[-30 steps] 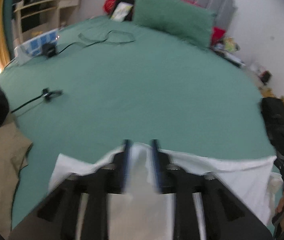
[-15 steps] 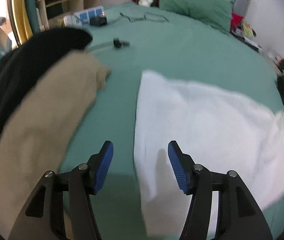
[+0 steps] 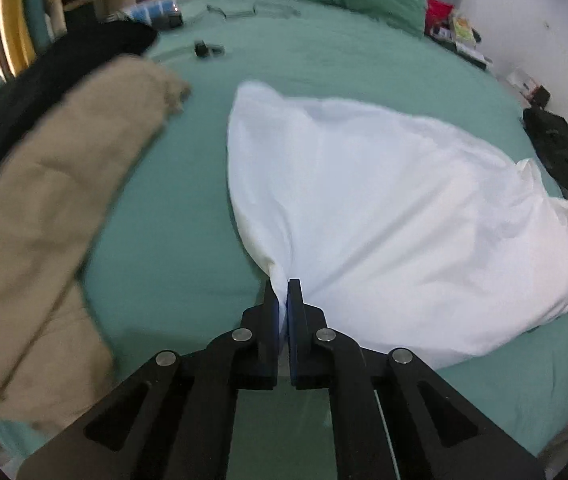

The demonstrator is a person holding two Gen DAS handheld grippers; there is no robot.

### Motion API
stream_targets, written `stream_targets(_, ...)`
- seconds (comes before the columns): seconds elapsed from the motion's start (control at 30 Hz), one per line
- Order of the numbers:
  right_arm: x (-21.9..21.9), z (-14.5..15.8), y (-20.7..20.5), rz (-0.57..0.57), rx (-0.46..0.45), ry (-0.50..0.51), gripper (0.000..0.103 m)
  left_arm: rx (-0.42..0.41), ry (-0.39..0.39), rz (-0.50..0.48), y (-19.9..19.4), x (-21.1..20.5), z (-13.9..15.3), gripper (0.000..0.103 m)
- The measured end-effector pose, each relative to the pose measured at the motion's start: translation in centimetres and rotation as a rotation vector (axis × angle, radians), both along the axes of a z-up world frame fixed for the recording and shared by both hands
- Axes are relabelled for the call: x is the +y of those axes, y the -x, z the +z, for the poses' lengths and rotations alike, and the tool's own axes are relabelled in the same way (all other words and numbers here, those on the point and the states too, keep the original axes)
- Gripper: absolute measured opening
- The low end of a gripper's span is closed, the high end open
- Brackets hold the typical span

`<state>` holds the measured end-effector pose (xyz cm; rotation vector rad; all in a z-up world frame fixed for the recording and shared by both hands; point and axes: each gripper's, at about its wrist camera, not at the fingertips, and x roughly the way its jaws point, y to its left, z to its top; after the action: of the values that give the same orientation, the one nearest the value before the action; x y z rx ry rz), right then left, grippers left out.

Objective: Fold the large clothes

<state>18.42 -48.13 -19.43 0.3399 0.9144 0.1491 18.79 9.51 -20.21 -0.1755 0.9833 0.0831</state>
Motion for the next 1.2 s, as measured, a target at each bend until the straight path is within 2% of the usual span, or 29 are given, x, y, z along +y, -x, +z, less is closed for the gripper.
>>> stream_targets(0.17,-0.2,1.2,3.5,-0.019,-0.003,0.035,0.006,-0.043,-0.013,0.056,3.8,-0.5,1.7,0.004)
stream_targets(0.43,-0.8,-0.3,8.9,-0.056,0.067,0.016,0.006,0.032,0.075,0.127,9.6,0.3,-0.3,0.004)
stream_targets(0.7,-1.4,0.0,11.4,-0.115,0.079,-0.013,0.006,0.038,0.093,0.151,12.5,0.3,0.4,0.004)
stream_targets(0.8,-1.6,-0.1,11.8,-0.15,0.084,-0.002,0.008,0.085,0.147,0.121,12.5,0.5,0.2,0.004)
stream_targets(0.83,-1.8,0.0,11.8,-0.16,0.077,0.006,0.014,0.086,0.156,0.114,12.5,0.5,0.2,0.005)
stream_targets(0.87,-1.8,0.2,11.8,-0.173,0.071,0.019,0.021,0.079,0.15,0.108,12.6,0.7,0.5,0.01)
stream_targets(0.9,-1.9,0.7,11.6,-0.194,0.059,0.053,0.024,0.072,0.142,0.105,12.6,0.8,0.7,0.013)
stream_targets(0.93,-2.0,1.1,11.6,-0.212,0.04,0.08,0.03,0.061,0.126,0.11,12.7,1.0,1.0,0.023)
stream_targets(0.97,-2.0,1.7,11.6,-0.232,0.016,0.104,0.037,0.045,0.107,0.12,12.7,1.1,1.5,0.04)
stream_targets(1.0,-2.0,2.5,11.7,-0.256,-0.016,0.128,0.041,0.022,0.099,0.132,12.7,1.2,2.1,0.047)
stream_targets(1.03,-2.0,3.0,11.7,-0.273,-0.045,0.143,0.05,0.005,0.097,0.137,12.7,1.1,2.5,0.053)
stream_targets(1.1,-1.6,3.9,11.6,-0.276,-0.097,0.153,0.058,-0.028,0.095,0.119,12.3,0.4,3.3,0.053)
stream_targets(1.2,0.0,4.3,10.3,-0.219,-0.127,0.169,0.059,-0.03,0.091,0.072,10.9,-1.4,3.7,0.054)
